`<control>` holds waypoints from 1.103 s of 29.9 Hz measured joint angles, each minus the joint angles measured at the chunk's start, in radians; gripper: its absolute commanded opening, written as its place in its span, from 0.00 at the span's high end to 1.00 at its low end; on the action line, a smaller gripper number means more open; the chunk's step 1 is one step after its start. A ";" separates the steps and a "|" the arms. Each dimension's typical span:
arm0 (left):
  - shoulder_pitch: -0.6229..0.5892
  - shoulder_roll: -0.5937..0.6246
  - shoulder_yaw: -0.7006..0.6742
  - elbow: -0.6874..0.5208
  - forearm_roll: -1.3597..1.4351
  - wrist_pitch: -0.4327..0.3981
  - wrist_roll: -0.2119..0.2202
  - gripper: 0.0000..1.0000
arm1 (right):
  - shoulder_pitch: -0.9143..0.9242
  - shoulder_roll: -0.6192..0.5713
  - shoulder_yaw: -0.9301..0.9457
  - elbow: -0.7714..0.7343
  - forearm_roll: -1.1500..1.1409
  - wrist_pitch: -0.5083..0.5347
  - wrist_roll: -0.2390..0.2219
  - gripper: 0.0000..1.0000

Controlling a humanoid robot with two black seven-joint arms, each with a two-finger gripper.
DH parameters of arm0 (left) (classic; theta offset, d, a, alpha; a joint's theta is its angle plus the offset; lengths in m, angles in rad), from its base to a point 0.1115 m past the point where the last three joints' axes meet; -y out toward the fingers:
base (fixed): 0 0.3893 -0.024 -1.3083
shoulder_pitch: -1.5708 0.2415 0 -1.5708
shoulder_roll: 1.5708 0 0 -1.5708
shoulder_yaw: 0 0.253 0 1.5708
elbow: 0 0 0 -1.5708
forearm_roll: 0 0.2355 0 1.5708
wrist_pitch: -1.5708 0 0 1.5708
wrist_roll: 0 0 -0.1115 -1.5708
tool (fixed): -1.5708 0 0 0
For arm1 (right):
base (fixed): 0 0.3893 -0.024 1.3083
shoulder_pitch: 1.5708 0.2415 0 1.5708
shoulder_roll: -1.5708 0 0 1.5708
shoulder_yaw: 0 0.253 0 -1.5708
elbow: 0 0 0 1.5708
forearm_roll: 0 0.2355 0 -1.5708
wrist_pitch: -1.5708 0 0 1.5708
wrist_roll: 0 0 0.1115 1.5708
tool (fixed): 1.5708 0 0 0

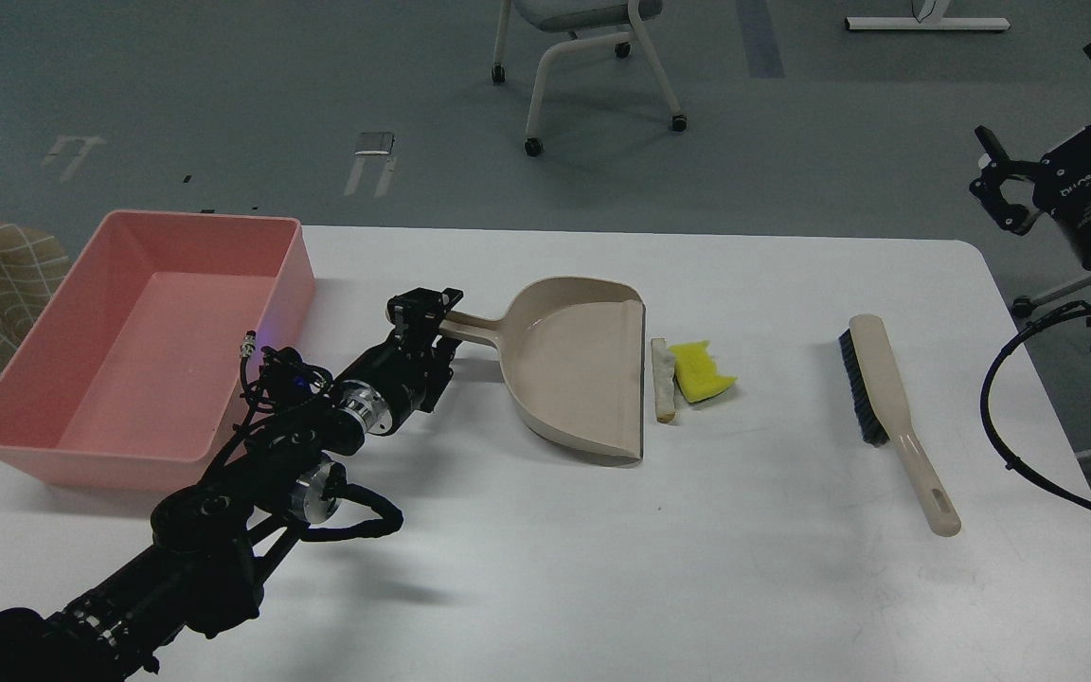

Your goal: Sweep and dump garbage into bin

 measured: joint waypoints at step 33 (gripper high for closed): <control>-0.026 0.158 0.072 -0.100 0.223 0.005 -0.124 1.00 | -0.186 -0.311 -0.035 0.245 -0.238 0.000 0.003 0.00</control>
